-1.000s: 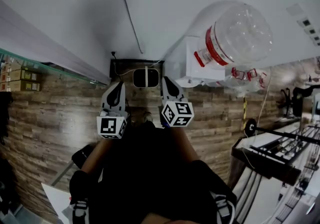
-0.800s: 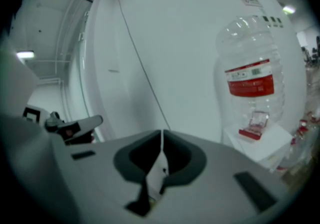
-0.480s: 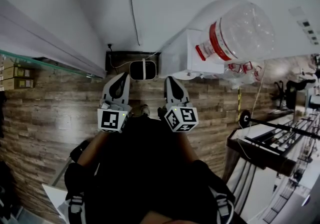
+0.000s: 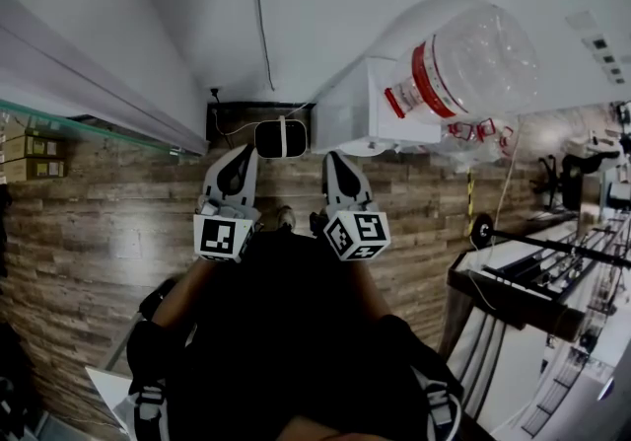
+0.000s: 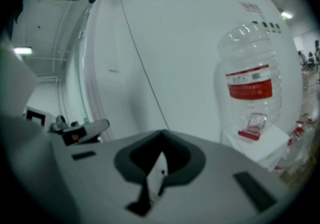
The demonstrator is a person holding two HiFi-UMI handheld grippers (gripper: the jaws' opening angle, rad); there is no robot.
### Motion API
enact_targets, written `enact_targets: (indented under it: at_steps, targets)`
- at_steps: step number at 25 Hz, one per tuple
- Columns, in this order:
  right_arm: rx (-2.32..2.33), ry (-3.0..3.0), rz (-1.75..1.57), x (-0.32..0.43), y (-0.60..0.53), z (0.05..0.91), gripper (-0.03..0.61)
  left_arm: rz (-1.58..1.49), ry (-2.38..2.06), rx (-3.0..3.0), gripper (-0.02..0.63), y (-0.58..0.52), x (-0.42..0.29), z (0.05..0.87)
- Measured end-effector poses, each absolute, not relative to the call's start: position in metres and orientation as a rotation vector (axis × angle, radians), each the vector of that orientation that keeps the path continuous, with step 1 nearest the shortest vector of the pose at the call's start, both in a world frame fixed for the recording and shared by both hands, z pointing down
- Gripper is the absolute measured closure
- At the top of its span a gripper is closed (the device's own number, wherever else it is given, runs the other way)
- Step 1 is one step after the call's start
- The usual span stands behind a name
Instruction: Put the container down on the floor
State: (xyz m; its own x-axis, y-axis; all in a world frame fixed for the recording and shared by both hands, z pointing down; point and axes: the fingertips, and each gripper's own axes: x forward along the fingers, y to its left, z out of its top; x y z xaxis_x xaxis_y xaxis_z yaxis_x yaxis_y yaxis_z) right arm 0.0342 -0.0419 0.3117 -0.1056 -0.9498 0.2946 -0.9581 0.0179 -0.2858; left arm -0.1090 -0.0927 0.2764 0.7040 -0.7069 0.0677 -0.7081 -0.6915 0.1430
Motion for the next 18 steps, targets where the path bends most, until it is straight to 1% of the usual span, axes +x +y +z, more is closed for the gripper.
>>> enact_targets:
  at_steps: [18]
  targets:
    - [2.068,-2.242,0.65,0.0243,-0.039,0.3139,0.546,0.002,-1.137,2.745,0.584,-0.0884,-0.1094,0.2784]
